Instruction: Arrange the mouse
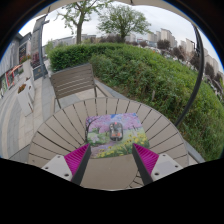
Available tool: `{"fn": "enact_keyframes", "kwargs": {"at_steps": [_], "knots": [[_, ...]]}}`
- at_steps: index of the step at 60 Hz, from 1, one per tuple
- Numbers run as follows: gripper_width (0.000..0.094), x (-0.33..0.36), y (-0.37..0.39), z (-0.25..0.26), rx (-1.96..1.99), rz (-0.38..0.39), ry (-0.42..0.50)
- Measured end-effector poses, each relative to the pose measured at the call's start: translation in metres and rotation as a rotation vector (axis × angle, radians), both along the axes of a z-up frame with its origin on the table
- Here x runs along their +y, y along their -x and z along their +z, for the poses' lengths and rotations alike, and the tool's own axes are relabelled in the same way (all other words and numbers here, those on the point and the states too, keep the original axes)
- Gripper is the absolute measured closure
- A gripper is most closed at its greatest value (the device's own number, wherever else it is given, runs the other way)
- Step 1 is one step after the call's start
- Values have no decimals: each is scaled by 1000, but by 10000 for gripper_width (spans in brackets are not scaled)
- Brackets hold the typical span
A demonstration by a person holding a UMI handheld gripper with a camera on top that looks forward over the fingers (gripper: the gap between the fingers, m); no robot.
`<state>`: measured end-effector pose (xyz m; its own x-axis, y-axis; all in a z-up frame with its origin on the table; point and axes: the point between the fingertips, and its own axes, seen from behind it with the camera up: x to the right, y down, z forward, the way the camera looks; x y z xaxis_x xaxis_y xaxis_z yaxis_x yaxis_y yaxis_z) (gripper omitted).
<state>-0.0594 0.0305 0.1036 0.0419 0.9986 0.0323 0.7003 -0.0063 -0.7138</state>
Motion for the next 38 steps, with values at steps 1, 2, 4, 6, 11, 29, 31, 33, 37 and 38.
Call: {"fn": "enact_keyframes", "kwargs": {"at_steps": [1, 2, 4, 6, 11, 29, 31, 33, 37, 38], "knots": [[91, -3, -13, 5, -5, 5, -1], [90, -5, -26, 10, -12, 9, -3], [92, -10, -51, 17, -28, 14, -9], [92, -16, -75, 25, -42, 18, -9], [92, -30, -130, 36, -74, 23, -1], [85, -39, -203, 58, -65, 32, -52], [85, -37, -204, 57, -65, 16, -58], [82, -37, -206, 57, -63, 5, -56], [84, -42, -211, 59, -62, -8, -34], [85, -44, -212, 59, -60, -10, -27]]}}
